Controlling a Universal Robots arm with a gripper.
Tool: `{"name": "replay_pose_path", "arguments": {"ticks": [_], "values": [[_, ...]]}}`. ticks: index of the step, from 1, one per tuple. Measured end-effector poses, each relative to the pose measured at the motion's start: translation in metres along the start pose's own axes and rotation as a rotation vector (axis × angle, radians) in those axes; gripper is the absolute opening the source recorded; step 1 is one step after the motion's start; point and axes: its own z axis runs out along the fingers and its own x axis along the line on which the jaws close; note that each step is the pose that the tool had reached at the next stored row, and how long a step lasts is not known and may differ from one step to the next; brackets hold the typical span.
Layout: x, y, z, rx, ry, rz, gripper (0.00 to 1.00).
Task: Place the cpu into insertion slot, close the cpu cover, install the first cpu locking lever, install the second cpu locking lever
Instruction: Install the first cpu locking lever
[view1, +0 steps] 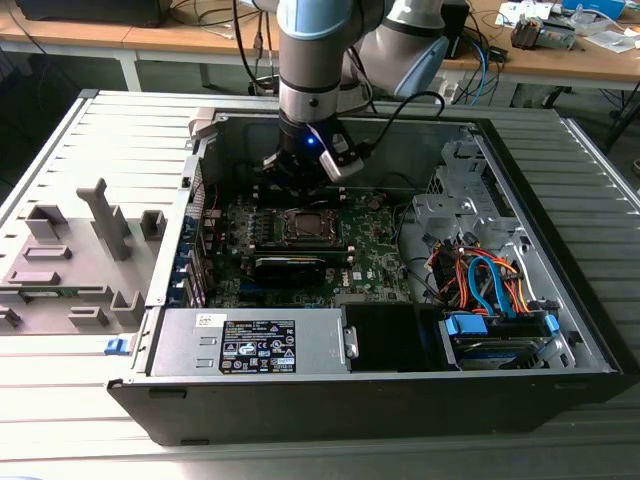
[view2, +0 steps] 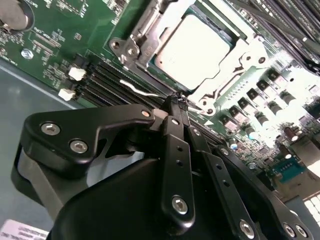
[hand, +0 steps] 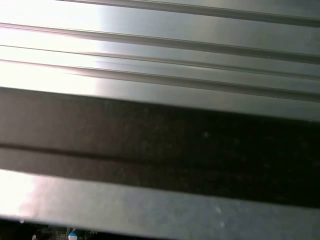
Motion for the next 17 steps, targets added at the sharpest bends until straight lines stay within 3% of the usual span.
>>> {"name": "replay_pose_path", "arguments": {"ticks": [17], "values": [[-0.0176,-0.0024,0.0071,-0.0006,0.0044,0.016,0.11]]}}
